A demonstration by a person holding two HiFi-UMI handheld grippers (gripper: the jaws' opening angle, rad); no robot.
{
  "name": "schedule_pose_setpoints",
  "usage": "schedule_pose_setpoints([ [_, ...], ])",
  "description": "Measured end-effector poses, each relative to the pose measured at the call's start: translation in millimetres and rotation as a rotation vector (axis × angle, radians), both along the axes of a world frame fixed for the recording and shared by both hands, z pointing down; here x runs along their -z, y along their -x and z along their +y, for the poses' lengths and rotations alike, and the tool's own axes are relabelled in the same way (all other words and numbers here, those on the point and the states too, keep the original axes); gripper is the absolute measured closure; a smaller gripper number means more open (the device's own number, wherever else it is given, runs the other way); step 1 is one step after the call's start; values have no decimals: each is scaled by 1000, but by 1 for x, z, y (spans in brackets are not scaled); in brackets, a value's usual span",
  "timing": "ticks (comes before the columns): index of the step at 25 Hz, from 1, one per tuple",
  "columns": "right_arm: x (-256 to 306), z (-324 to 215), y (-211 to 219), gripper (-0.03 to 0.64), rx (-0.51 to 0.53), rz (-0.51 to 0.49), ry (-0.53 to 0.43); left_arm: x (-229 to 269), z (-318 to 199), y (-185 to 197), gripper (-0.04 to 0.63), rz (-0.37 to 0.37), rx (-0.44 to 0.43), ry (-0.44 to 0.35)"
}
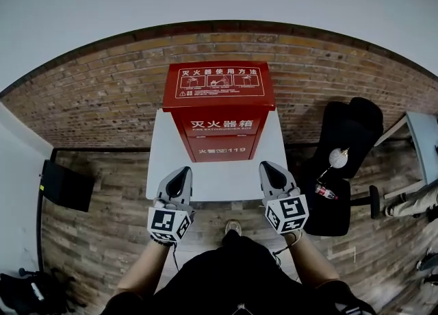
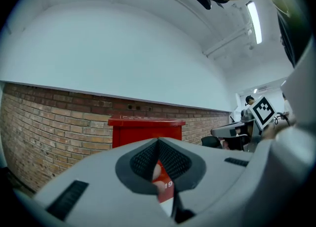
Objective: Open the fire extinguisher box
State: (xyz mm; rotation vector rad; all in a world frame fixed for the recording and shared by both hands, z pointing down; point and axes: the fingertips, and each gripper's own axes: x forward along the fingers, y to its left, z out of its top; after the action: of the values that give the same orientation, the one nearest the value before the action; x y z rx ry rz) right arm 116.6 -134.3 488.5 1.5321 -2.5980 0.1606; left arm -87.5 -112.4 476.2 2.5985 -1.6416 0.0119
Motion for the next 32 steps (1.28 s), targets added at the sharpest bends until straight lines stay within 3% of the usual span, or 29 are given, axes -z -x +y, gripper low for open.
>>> schedule_pose_setpoints([
  [8, 8, -75, -13, 597, 53, 14, -21, 4, -64, -5, 546, -13, 66, -3],
  [18, 15, -124, -15, 597, 20, 46, -37, 7, -115, 30, 544, -42, 128, 10],
  [23, 21, -134, -24, 595, -24, 82, -51, 7, -135, 47, 438, -111, 123, 0],
  [26, 25, -140, -28, 591, -10, 7, -37, 9, -146, 60, 411, -104, 117, -11],
  [29, 25, -149, -34, 477, 22, -90, 0, 11, -159, 74, 385, -77, 105, -11],
  [32, 22, -162, -44, 436, 34, -118, 28, 13, -173, 86, 356, -47, 82, -7],
])
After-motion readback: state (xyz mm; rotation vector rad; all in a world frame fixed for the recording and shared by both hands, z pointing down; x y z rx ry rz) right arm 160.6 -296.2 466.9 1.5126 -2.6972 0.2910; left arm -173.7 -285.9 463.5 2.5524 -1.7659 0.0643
